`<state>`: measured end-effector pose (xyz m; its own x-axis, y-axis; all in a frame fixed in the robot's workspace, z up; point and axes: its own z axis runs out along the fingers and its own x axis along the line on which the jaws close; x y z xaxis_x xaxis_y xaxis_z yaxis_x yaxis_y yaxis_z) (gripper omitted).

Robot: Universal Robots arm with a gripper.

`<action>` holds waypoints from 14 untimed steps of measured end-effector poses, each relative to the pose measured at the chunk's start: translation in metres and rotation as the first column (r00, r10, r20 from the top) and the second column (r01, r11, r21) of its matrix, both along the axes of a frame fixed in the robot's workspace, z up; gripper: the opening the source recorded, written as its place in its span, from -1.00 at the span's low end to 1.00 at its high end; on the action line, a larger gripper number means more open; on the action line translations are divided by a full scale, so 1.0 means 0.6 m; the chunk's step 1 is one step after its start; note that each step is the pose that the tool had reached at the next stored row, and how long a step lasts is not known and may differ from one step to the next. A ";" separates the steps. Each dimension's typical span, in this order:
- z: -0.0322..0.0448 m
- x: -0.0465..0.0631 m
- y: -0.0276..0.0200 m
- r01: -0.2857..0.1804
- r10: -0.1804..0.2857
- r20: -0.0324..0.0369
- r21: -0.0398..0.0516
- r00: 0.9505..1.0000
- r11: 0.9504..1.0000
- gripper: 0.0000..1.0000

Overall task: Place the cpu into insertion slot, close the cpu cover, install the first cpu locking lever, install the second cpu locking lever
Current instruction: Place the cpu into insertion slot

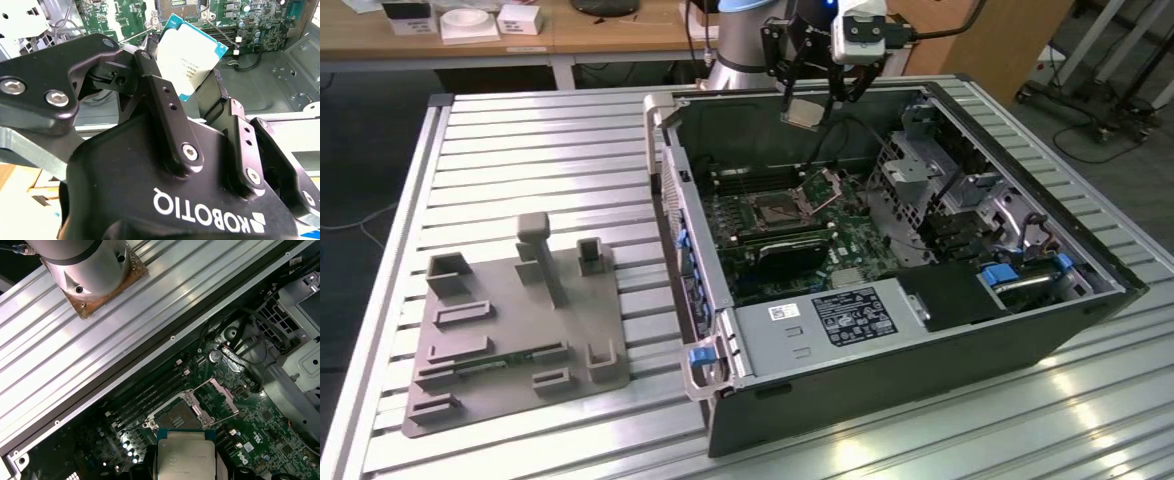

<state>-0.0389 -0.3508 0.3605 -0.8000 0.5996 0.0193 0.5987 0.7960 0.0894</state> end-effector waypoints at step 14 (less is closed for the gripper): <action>-0.005 0.000 0.0000 0.242 -0.242 0.000 0.000 0.970 0.970 0.08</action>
<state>-0.0389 -0.3508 0.3577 -0.6309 0.7756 0.0194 0.7737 0.6272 0.0894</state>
